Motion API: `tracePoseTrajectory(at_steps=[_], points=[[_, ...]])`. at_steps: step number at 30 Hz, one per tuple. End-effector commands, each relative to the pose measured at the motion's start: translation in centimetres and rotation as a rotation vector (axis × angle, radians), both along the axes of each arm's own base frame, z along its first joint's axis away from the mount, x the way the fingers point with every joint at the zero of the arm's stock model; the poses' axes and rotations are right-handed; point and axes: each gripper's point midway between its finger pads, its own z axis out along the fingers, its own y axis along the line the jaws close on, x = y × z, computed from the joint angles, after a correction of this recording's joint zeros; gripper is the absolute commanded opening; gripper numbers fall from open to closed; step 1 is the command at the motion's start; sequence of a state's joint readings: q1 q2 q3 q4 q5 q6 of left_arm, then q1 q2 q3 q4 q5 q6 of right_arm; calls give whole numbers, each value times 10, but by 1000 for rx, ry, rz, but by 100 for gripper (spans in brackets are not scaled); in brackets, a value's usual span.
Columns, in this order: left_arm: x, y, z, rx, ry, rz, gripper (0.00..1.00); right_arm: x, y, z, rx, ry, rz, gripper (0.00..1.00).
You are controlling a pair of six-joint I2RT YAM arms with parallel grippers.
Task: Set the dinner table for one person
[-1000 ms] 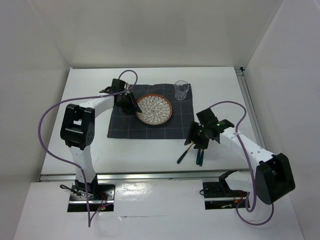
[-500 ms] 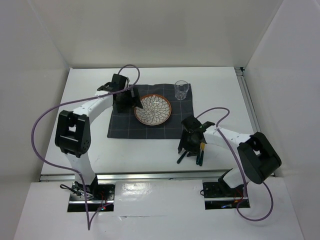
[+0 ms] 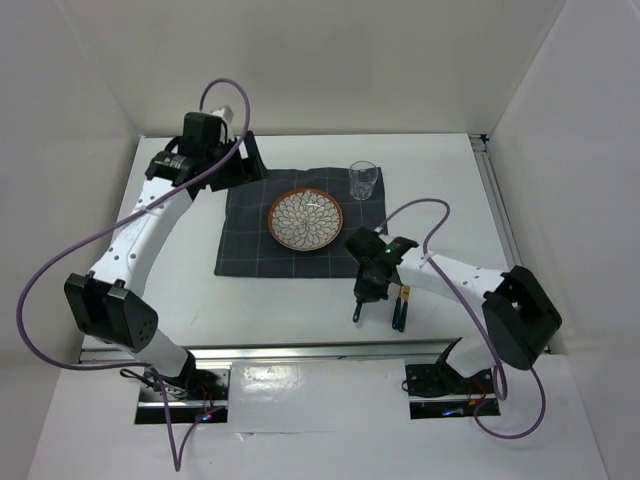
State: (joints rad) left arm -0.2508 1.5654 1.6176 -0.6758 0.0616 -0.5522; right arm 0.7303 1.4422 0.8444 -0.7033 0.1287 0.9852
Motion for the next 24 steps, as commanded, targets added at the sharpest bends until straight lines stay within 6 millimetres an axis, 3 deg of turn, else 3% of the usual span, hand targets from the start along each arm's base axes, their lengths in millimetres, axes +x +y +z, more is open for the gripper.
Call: tracePoseTrajectory(at_steps=[1,3,4,5,6,7,8,9,10,11,12,13,14,15,16,17,19,20,21,22,24], points=[[-12,20,43,27,-63,37,92,31,36,76,53,-216,104,0],[-19,27,62,19,-95,50,92,38,60,84,63,-244,181,0],[-23,30,67,13,-99,54,92,51,78,103,106,-285,202,0],[-23,34,76,-1,-119,70,92,58,93,95,104,-269,265,0],[-30,35,83,-4,-131,71,92,71,110,100,136,-304,293,0],[-34,38,90,-22,-139,83,92,89,131,122,169,-365,333,0],[-36,39,94,-24,-149,84,92,100,150,104,164,-339,372,0],[-38,43,102,-35,-168,99,92,111,166,107,181,-359,398,0],[-44,44,111,-41,-192,100,92,133,193,138,241,-441,413,0],[-47,44,115,-62,-198,112,92,145,208,142,252,-470,456,0],[-51,50,114,-61,-188,141,91,154,231,125,280,-457,506,0],[-56,51,115,-62,-194,141,90,164,244,129,302,-487,526,0],[-63,52,119,-75,-214,146,90,175,264,152,337,-559,547,0],[-66,55,120,-82,-215,160,90,180,280,129,353,-527,570,0],[-68,55,123,-86,-232,160,90,185,290,127,369,-531,589,0],[-71,56,127,-88,-242,159,90,203,305,125,391,-553,586,0],[-77,58,123,-79,-226,168,90,209,319,119,415,-550,601,0],[-80,59,126,-82,-236,167,90,214,329,130,446,-578,609,0],[-83,59,124,-81,-233,167,90,222,332,125,464,-578,600,0],[-83,59,120,-79,-224,168,90,230,333,105,458,-560,597,0],[-85,65,112,-69,-211,186,90,238,334,96,487,-543,556,0]])
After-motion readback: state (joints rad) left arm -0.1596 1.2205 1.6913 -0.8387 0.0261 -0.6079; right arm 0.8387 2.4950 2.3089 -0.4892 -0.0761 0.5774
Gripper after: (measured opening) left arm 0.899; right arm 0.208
